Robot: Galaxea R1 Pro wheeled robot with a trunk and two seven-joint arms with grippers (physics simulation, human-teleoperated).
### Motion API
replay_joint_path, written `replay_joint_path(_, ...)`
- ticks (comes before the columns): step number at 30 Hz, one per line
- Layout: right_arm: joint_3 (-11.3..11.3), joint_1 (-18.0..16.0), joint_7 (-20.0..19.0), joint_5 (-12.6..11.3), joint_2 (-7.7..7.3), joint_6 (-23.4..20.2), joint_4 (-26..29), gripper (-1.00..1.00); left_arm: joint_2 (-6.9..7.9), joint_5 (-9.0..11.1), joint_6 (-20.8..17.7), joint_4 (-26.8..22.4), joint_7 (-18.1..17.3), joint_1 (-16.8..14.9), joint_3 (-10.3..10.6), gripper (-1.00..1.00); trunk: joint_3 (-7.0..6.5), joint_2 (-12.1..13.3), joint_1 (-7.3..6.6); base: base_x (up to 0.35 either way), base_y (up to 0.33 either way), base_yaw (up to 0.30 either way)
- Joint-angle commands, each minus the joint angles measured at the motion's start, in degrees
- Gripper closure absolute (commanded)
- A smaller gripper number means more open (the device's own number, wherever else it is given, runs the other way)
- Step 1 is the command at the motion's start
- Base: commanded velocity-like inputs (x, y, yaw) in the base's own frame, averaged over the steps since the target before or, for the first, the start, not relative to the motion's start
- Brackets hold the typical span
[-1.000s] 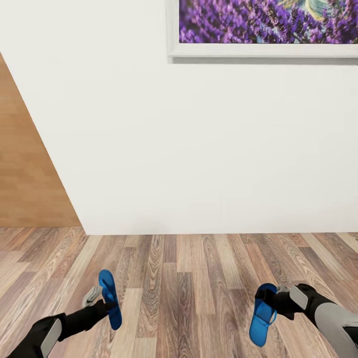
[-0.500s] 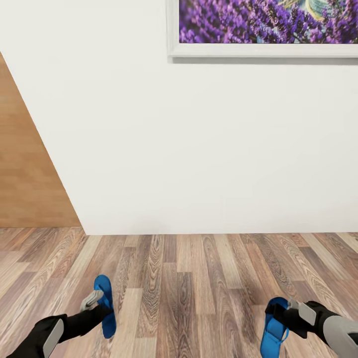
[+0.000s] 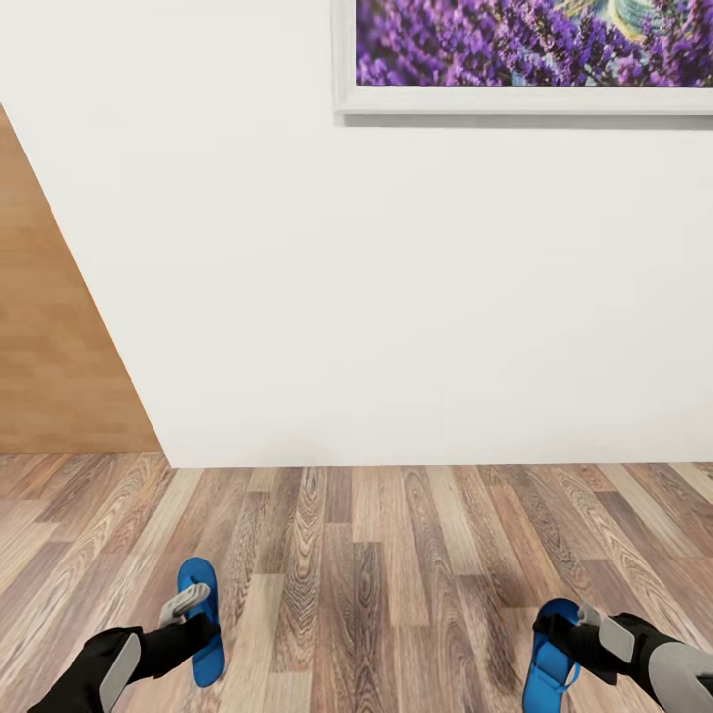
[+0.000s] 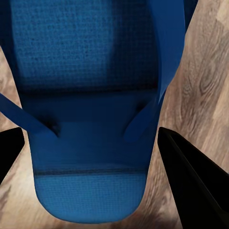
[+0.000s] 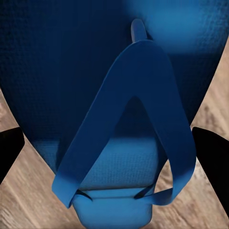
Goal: In the bedroom, move the book from the bed onto either nightstand, and place the two sandals side by side next to the bed.
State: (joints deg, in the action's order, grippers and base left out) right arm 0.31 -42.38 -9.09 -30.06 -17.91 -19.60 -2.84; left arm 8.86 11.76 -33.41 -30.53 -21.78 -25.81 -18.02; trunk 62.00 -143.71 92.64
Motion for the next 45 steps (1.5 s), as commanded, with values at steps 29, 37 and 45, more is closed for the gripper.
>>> replay_joint_path(29, 0.2, 0.0, -1.0, -0.2, -0.10, 0.5, 0.5, 1.00, -1.38, 0.2, -0.2, -0.8, -0.2, 0.0, -0.3, 1.00, 0.05, 0.0, -0.01, 0.000, -0.007, 0.003)
replay_joint_path(37, 0.1, 0.0, -1.0, -0.2, -0.07, 0.8, 0.5, 1.00, -1.43, 0.2, 0.0, -0.8, -0.1, 0.0, -0.3, 1.00, 0.08, 0.0, -0.01, 0.000, -0.112, 0.153)
replay_joint_path(45, 0.1, 0.0, -1.0, -0.1, 0.00, 0.8, 0.4, 1.00, -1.79, 0.1, 0.3, -0.8, -0.1, 0.0, -0.3, 1.00, 0.12, 0.0, -0.01, 0.000, -0.176, 0.073)
